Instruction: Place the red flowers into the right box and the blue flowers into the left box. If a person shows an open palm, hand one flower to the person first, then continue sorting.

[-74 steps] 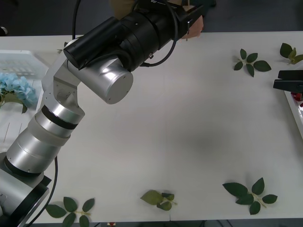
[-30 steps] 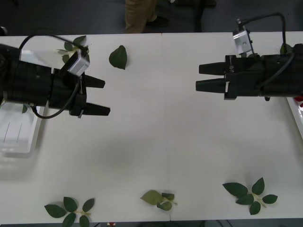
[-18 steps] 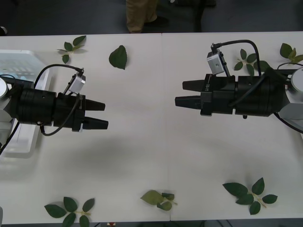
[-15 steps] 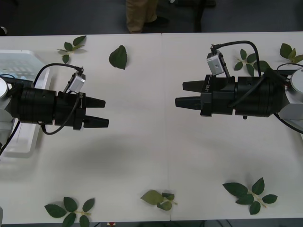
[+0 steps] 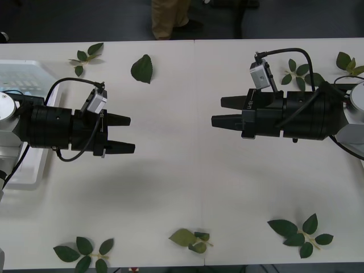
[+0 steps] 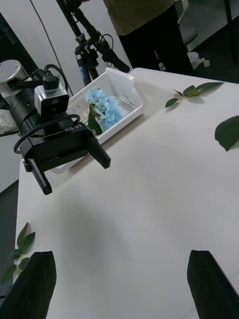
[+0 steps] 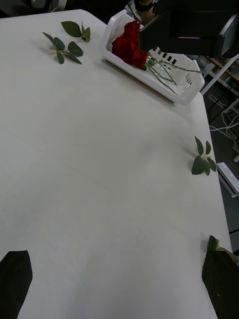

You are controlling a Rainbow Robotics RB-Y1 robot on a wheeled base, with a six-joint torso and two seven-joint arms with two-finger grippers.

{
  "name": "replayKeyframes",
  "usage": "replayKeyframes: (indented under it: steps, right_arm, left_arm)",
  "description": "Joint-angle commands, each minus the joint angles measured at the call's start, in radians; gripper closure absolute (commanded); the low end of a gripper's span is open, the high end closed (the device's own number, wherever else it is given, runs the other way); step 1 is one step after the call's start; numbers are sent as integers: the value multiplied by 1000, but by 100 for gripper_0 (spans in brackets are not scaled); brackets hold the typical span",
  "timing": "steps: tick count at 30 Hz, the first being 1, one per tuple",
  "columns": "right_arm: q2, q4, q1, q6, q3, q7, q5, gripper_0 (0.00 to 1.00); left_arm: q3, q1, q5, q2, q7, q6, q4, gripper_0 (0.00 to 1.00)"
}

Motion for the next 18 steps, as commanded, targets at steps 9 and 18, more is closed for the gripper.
replayKeyframes:
  steps: [9, 18]
  right_arm:
    - [-40, -5, -30, -6, -1, 32, -12, 24]
    - [-40, -5, -30, -6, -1, 32, -12, 23]
  left_arm:
    - [-17, 49, 113, -15, 19, -44, -13, 0]
    - [-26, 50, 107, -15, 19, -46, -9, 0]
